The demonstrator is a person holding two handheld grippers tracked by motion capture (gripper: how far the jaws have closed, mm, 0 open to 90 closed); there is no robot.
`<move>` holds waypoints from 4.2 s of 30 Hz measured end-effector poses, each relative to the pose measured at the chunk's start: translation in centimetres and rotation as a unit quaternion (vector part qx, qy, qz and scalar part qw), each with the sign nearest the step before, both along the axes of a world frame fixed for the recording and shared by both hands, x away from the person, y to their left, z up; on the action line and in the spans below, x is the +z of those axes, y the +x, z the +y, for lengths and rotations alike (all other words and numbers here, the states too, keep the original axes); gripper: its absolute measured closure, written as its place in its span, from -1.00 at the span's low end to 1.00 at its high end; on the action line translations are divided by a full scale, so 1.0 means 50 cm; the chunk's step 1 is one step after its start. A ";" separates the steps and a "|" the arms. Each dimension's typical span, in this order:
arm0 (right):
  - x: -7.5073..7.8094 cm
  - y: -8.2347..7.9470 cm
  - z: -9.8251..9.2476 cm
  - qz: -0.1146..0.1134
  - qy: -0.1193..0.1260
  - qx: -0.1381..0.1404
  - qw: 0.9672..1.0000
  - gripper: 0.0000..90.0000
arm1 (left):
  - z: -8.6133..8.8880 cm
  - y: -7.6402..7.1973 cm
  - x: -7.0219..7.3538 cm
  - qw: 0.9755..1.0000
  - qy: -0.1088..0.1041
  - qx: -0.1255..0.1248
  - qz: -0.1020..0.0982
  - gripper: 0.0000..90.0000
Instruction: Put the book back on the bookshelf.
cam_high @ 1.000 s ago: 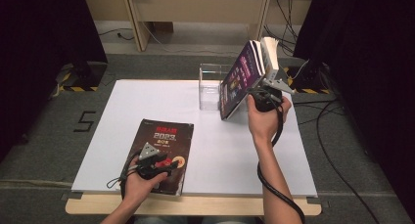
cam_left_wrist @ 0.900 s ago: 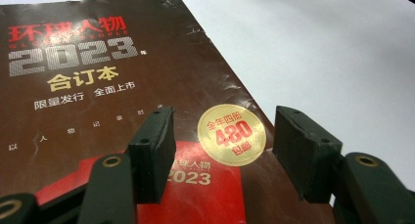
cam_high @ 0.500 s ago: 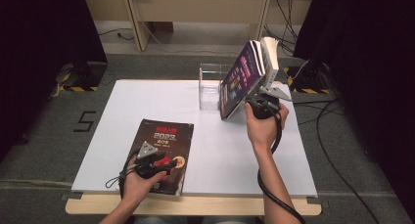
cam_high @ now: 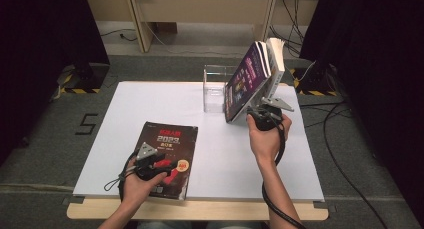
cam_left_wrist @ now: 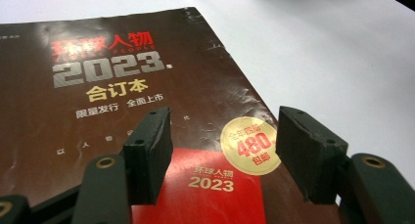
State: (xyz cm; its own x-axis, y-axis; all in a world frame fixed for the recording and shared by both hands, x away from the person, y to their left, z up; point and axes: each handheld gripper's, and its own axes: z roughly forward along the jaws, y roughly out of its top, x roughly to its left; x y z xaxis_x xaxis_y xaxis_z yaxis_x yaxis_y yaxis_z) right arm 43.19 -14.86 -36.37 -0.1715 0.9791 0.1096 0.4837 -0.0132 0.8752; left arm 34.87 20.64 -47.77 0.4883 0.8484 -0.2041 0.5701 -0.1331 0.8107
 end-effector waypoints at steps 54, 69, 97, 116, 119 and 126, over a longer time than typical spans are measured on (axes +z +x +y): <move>-0.128 -0.005 0.189 0.086 -0.011 0.113 0.990 0.24 | 0.163 0.056 -0.007 0.990 0.021 0.141 0.017 -0.12; -0.147 0.004 0.220 0.102 -0.013 0.127 0.987 0.24 | 0.192 0.070 -0.025 0.986 0.015 0.164 0.040 -0.12; -0.179 0.020 0.259 0.133 -0.014 0.146 0.980 0.26 | 0.200 0.074 -0.037 0.984 0.005 0.166 0.068 -0.03; -0.178 0.021 0.243 0.134 -0.014 0.138 0.981 0.27 | 0.192 0.066 -0.033 0.983 -0.002 0.164 0.084 0.41; -0.179 0.023 0.240 0.131 -0.017 0.139 0.981 0.27 | 0.186 0.064 -0.032 0.983 -0.002 0.161 0.087 0.42; -0.180 0.026 0.233 0.135 -0.016 0.135 0.981 0.27 | 0.167 0.057 -0.031 0.986 0.008 0.145 0.084 0.43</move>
